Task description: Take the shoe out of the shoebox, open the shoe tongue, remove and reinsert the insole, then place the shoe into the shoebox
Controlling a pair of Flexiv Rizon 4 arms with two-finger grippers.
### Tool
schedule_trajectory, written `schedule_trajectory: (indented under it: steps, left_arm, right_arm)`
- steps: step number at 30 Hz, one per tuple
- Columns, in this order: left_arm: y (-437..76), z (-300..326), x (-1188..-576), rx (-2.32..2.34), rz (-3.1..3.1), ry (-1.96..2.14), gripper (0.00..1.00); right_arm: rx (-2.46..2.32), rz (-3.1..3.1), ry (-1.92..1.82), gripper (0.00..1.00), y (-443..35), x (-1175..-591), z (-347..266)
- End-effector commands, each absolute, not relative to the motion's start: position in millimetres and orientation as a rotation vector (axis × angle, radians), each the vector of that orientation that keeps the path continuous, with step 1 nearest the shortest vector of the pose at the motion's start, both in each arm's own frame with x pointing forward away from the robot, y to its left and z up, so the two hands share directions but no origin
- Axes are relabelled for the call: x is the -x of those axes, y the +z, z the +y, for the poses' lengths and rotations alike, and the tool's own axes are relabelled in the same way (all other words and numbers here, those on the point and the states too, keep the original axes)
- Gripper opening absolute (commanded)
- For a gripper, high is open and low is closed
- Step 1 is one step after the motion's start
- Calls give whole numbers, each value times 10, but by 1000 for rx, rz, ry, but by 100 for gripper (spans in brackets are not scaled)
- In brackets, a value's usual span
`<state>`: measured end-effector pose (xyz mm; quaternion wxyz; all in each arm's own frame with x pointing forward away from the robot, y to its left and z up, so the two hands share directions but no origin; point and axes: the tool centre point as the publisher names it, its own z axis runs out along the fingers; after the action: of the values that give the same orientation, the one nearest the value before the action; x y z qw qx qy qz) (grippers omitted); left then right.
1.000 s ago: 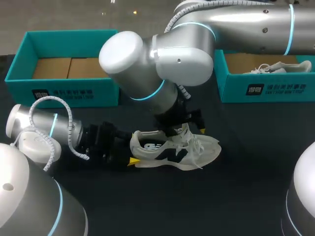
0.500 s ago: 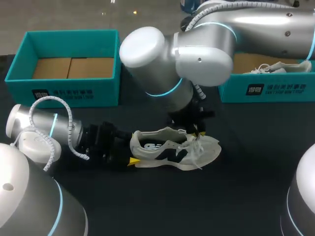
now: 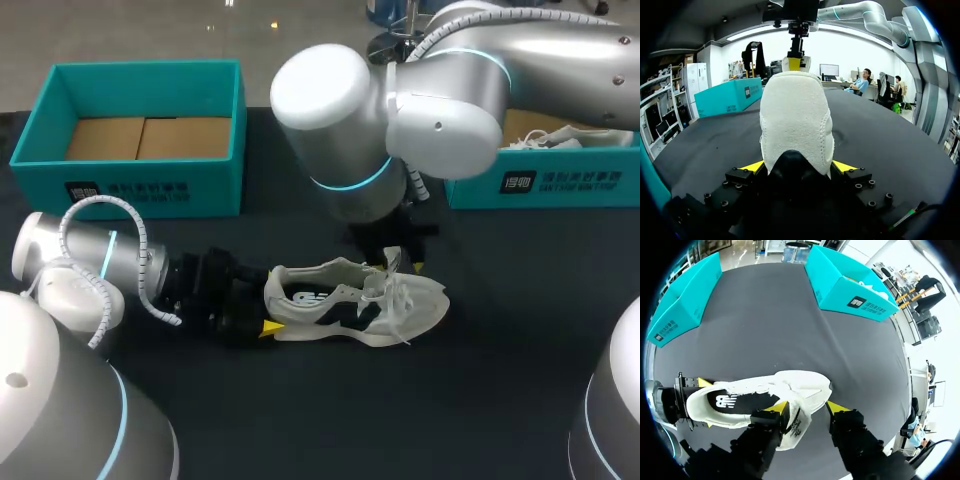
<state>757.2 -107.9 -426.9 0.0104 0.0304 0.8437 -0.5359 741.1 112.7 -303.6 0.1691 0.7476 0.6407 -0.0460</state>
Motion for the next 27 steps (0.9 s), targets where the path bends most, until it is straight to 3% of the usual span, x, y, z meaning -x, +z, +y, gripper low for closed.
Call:
schedule_trajectory:
  steps: [1,5,14,27]
  left_arm:
    - [-4330,-1086,-7619,-96,2637,-1667,0]
    - [-4330,-1086,-7619,-96,2637,-1667,0]
    - [-4330,-1086,-7619,-96,2637,-1667,0]
    - [-4330,-1086,-7619,-96,2637,-1667,0]
  right_arm:
    - [-2160,1724,-79,100,-2771,-7282,1445]
    - [-1983,2023,63,100,-2545,-7254,1729]
    - [-780,2781,340,100,-2381,-7133,2186]
    - [-806,2791,376,100,-2327,-7151,2116]
